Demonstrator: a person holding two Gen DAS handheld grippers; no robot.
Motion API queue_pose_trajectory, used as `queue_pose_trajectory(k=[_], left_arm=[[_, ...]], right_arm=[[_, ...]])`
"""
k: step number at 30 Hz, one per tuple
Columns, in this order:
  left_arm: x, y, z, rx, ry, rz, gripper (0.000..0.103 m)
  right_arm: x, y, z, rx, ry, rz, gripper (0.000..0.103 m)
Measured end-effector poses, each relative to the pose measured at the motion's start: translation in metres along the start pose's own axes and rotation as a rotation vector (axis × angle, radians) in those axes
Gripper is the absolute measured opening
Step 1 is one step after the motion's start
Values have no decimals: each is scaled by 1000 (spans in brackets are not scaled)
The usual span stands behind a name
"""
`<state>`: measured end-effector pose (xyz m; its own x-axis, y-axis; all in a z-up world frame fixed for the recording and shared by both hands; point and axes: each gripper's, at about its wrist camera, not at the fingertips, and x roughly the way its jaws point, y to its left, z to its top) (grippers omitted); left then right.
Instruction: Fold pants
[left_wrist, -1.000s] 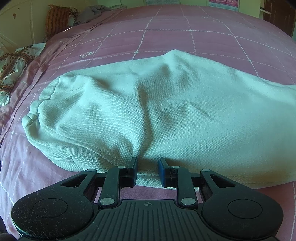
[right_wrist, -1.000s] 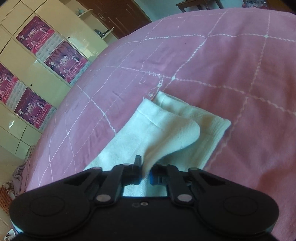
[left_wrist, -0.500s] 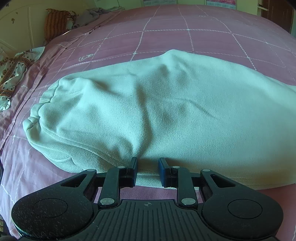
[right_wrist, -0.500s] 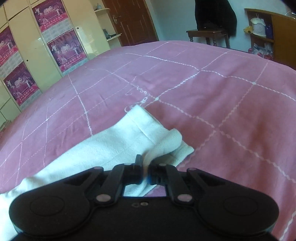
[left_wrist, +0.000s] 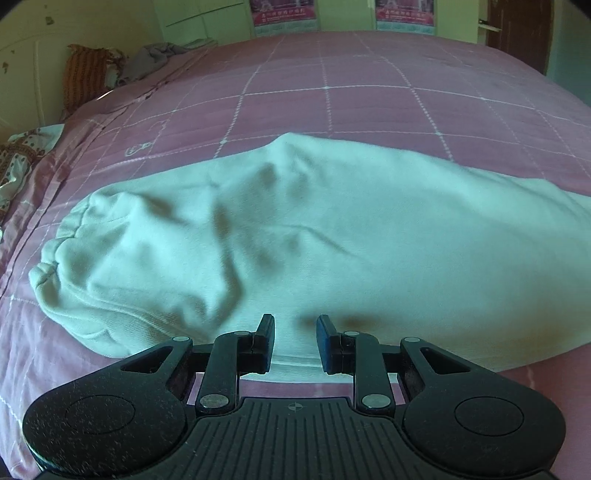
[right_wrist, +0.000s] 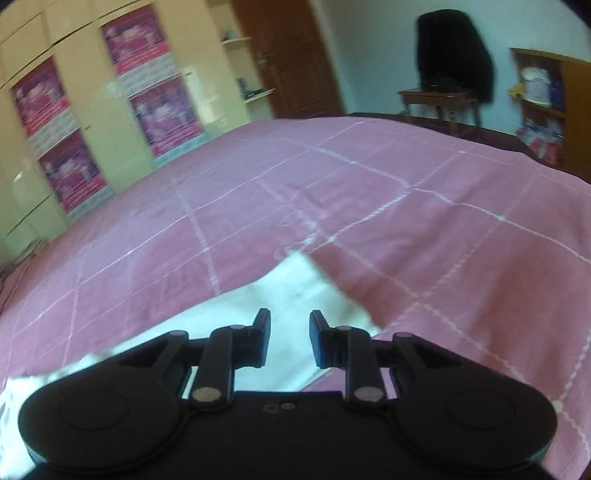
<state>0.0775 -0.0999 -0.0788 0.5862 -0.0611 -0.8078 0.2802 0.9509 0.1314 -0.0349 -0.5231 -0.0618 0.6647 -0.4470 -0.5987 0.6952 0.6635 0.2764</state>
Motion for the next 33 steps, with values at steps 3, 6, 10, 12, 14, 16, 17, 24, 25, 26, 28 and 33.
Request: queue_pose_trajectory(k=[3,6,10,12,14,16,17,24,25,26,28,33], left_arm=[[0,-25,5,38,19,-91,25],[4,-50,10,74,17,-137,25],[19,-90,23,119,11,-152,25],[28,-105,33,139,3,-140,25],[40,-116,49,125,8,-143,25],[53,-122,66,104,12,-144,25],[59,-123,74,99,14,-143,25],[88,-138,110,94,9,-115,25],[93,-140,114,100,12,-104,25],[95,-142,118,98,18,-99,25],[98,-137,124,58,44,-110,25],[73,-119,104,70,14,-127,26]], right_arm=[[12,29,-10,-39,121,144,27],[25,66,-25,-118,180,202,28],[48,120,-39,-226,254,297,28],[58,150,-45,-300,269,317,28],[73,172,-50,-336,295,349,28],[94,190,-53,-379,331,336,27],[107,197,-56,-401,337,323,26],[143,216,-40,-423,319,286,22],[146,218,-40,-431,314,279,22],[150,220,-39,-430,311,268,22],[154,222,-34,-407,325,256,22],[121,200,-17,-341,326,301,28]])
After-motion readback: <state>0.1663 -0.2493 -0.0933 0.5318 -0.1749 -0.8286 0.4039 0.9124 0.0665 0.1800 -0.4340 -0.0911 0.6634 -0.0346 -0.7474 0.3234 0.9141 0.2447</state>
